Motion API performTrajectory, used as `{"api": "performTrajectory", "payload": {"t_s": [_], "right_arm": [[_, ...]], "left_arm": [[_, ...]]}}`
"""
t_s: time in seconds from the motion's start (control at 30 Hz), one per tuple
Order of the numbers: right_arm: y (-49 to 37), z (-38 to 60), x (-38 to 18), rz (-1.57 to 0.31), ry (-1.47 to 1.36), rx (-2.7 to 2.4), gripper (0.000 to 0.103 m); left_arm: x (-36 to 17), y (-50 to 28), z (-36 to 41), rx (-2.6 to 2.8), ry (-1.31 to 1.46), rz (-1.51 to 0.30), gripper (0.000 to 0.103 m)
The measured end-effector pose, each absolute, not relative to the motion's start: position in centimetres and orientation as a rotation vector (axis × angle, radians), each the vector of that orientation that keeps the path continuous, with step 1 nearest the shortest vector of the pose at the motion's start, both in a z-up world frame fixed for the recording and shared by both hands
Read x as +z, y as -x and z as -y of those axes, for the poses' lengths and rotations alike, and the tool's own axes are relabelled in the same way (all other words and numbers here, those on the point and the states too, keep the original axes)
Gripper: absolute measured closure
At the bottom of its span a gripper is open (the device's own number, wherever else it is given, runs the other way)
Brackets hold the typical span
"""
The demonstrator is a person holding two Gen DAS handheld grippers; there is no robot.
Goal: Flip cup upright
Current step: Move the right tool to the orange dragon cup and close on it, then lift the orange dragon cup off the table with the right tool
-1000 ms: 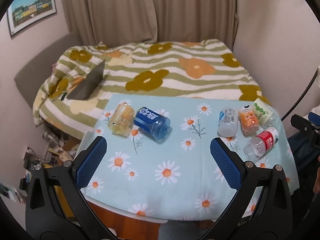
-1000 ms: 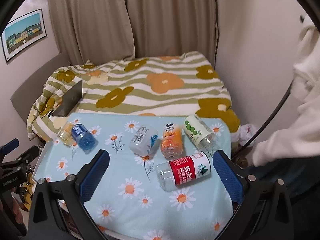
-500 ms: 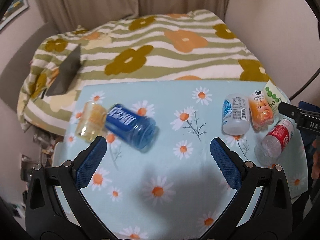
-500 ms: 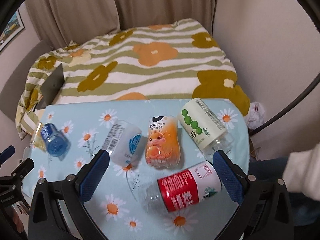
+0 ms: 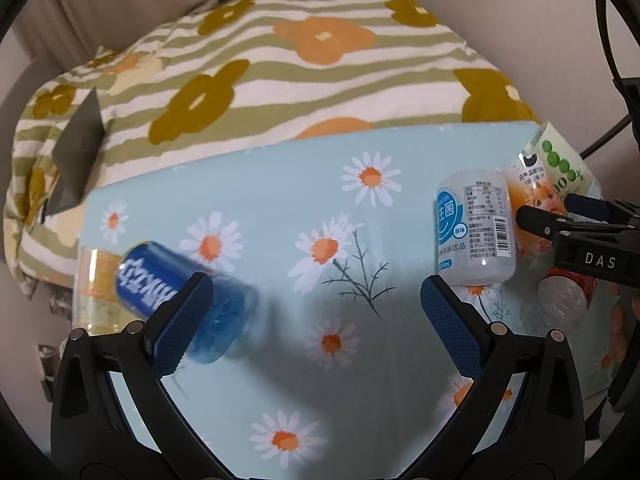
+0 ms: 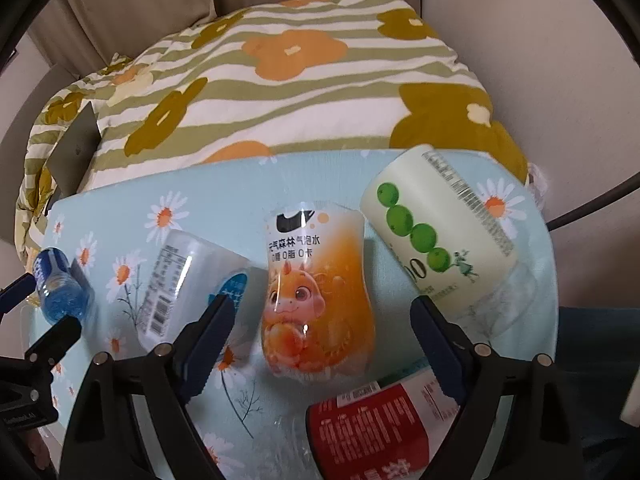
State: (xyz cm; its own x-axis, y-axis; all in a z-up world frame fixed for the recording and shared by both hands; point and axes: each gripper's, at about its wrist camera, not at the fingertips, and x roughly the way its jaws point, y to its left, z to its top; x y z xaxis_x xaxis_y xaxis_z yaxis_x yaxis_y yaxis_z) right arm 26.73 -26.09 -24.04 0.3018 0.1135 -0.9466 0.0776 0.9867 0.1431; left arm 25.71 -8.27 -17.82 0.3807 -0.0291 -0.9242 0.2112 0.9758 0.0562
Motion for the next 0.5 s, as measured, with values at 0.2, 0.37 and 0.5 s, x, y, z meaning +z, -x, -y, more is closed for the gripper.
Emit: {"api": "performTrajectory", "payload": {"t_s": [0.2, 0.37, 0.5], "right_arm": [[-27.6, 26.0, -25.2, -1.288, -0.177, 0.023, 0.032], [-27.9, 25.9, -25.6, -1.295, -0.173, 0.031, 0.043], [-27.9, 25.7, -25.7, -1.295, -0.171, 0.039, 0.047]], "left_arm": [[-18.6, -26.6, 9.0, -0.175, -0.190, -1.187, 0.000], [-18.6, -27.0, 9.2, -0.179, -0.198, -1.186, 0.000], [-18.6, -27.0, 9.2, -0.178, -0.199, -1.186, 0.000]]}}
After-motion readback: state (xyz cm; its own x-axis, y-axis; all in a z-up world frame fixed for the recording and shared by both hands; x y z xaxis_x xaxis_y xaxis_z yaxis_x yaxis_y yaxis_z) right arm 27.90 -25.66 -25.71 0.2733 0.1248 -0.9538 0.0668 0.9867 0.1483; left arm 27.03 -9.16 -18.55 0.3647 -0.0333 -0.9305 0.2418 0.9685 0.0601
